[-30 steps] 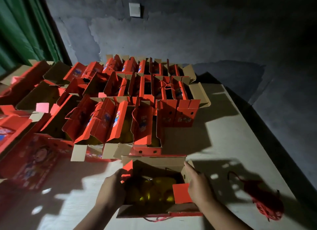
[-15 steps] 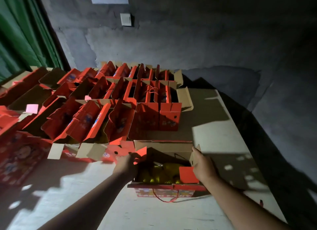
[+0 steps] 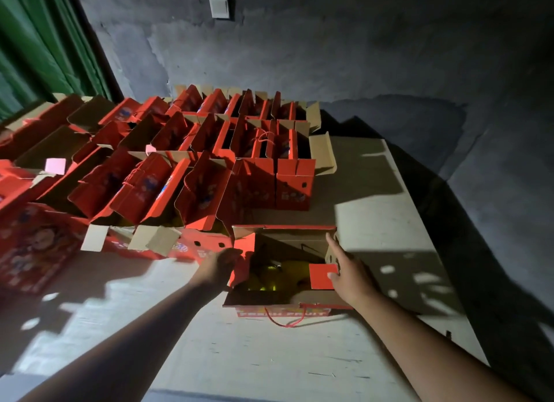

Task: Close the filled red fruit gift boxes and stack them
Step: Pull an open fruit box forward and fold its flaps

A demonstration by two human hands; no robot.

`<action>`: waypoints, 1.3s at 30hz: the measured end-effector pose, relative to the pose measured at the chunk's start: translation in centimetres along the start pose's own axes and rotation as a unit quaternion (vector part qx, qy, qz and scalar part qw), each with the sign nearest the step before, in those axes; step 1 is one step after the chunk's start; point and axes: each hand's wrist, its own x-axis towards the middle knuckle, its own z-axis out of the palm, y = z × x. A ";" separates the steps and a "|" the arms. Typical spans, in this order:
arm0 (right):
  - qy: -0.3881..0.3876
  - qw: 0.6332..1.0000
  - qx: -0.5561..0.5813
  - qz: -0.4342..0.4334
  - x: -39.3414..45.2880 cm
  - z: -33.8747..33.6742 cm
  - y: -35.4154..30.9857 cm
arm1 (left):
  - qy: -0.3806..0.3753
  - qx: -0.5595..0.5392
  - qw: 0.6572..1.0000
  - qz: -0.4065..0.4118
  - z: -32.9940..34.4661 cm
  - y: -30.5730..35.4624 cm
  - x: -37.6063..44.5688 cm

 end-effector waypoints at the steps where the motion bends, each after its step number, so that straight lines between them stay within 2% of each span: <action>1: 0.004 1.000 0.009 -0.001 -0.3 0.2 0.3 | 0.000 0.056 0.998 0.033 0.2 -0.7 -0.3; 4: 0.016 0.998 0.054 0.006 -0.8 0.8 1.3 | 0.010 0.180 0.978 0.104 0.5 -2.9 -0.5; 6: 0.010 0.997 0.078 0.016 -0.8 1.0 1.7 | -0.019 0.256 0.959 0.118 0.6 -3.9 -0.5; 9: -0.013 0.997 0.066 0.025 -0.6 1.1 2.0 | -0.069 0.388 0.909 0.139 0.8 -4.5 -0.4; 11: -0.030 0.998 0.048 0.007 -0.7 1.2 2.0 | -0.081 0.434 0.880 0.173 0.8 -4.5 -0.2; 14: -0.068 0.995 0.041 -0.053 -0.7 1.3 2.0 | -0.079 0.407 0.896 0.160 0.4 -4.3 0.2; 16: -0.078 0.994 0.058 -0.055 -0.3 1.2 2.0 | -0.079 0.388 0.905 0.155 -0.1 -4.1 0.6; 19: -0.092 0.993 0.058 -0.041 -0.2 0.7 2.1 | -0.098 0.420 0.886 0.171 -0.6 -4.5 1.0; 21: -0.114 0.992 0.031 -0.043 -0.5 0.0 2.0 | -0.108 0.428 0.880 0.178 -0.8 -5.2 0.8; 26: -0.196 0.974 -0.093 -0.061 -1.4 -2.3 2.2 | -0.117 0.387 0.894 0.193 -1.3 -5.7 -0.1; 31: -0.220 0.965 -0.117 -0.079 -1.9 -3.2 1.7 | -0.151 0.373 0.893 0.200 -1.9 -6.3 -0.2; 34: -0.219 0.974 -0.037 -0.035 -2.1 -2.8 1.3 | -0.180 0.351 0.897 0.200 -2.2 -6.9 0.2; 37: -0.186 0.978 0.091 0.017 -2.3 -2.8 0.1 | -0.173 0.241 0.934 0.198 -2.4 -7.0 0.4; 39: -0.167 0.970 0.172 0.033 -2.2 -2.6 -0.6 | -0.140 0.190 0.951 0.200 -2.4 -6.8 0.4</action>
